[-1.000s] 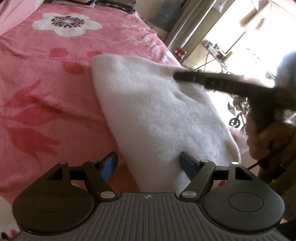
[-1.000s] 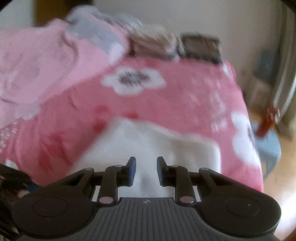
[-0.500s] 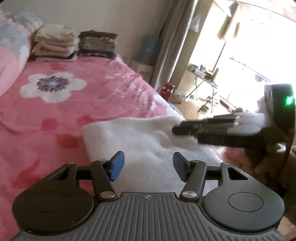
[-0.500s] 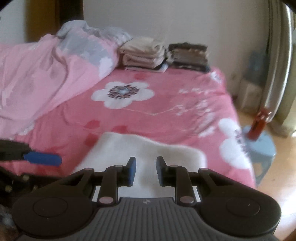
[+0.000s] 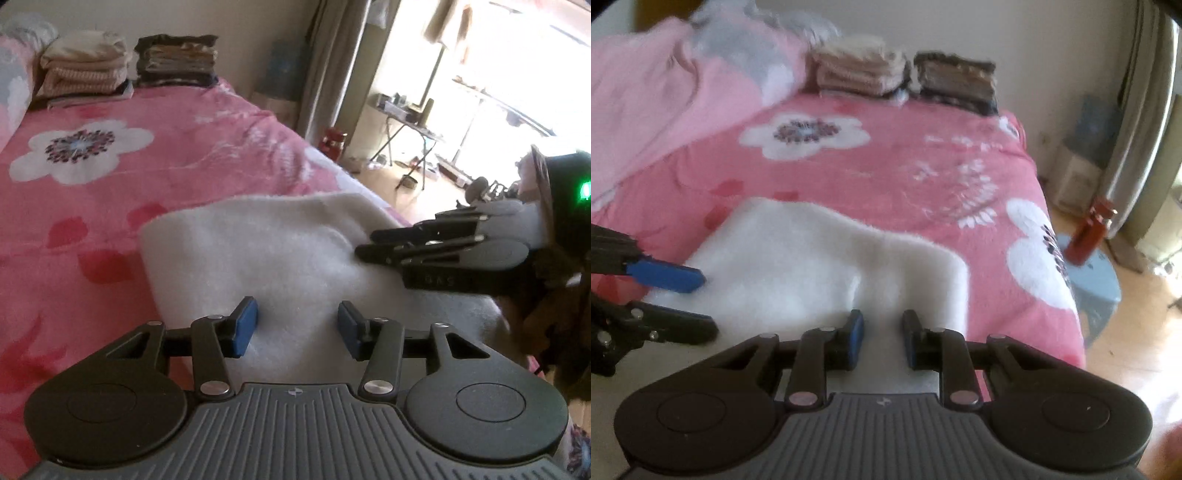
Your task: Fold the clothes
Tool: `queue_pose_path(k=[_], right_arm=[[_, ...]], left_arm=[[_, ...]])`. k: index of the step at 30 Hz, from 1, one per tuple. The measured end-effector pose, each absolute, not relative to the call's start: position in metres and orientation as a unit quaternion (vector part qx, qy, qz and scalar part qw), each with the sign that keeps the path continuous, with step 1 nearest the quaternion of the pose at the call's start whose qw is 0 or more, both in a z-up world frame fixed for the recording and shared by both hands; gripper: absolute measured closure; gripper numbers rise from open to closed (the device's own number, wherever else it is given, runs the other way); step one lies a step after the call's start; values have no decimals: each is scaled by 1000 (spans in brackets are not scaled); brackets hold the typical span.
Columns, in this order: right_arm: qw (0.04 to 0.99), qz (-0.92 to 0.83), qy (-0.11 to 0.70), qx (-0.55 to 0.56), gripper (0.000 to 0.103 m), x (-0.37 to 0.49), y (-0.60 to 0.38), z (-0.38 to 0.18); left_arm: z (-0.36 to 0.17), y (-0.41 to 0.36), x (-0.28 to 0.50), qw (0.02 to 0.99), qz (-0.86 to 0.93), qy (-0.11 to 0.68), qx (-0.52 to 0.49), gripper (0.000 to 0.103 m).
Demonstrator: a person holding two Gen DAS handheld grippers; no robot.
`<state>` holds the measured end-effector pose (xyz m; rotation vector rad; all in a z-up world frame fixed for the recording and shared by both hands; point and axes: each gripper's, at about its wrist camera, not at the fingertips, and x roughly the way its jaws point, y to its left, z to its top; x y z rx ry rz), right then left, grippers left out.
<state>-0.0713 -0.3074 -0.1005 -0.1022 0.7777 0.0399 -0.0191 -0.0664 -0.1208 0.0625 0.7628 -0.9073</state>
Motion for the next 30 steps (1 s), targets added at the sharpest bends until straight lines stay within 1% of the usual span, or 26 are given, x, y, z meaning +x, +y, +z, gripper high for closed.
queue_pose_path(k=[1, 5, 7, 9, 10, 13, 15, 17, 21, 23, 26, 28, 30], right_arm=[[923, 20, 382, -44, 79, -69, -308, -94], [939, 23, 341, -50, 79, -63, -309, -69], [936, 16, 347, -59, 79, -51, -311, -79], [927, 8, 368, -71, 79, -41, -316, -104], [928, 10, 366, -73, 78, -41, -319, -114], [925, 12, 373, -74, 78, -37, -316, -100], [931, 21, 359, -56, 78, -36, -319, -89], [932, 14, 359, -53, 78, -29, -322, -93], [925, 12, 379, -26, 77, -17, -338, -118], [925, 9, 381, 4, 77, -21, -346, -106], [938, 15, 347, 18, 77, -50, -351, -74], [945, 31, 325, 17, 77, -75, -352, -52], [945, 57, 322, 26, 77, -98, -349, -42]], left_arm=[[-115, -66, -16, 827, -428, 362, 24, 55], [-101, -71, 2, 842, -421, 335, 27, 55], [-113, -76, 17, 841, -405, 357, 28, 54], [-138, -79, 30, 835, -390, 388, 25, 54], [-141, -74, 29, 836, -394, 381, 13, 54], [-133, -67, 26, 839, -398, 371, 3, 55], [-123, -66, 27, 845, -399, 356, -1, 55], [-118, -68, 31, 855, -392, 339, 3, 53], [-139, -78, 48, 846, -370, 383, 15, 51], [-131, -71, 39, 852, -369, 371, 25, 52], [-104, -47, 18, 850, -390, 355, -14, 52], [-92, -37, 0, 841, -415, 348, -19, 52], [-92, -36, -15, 827, -434, 358, -18, 51]])
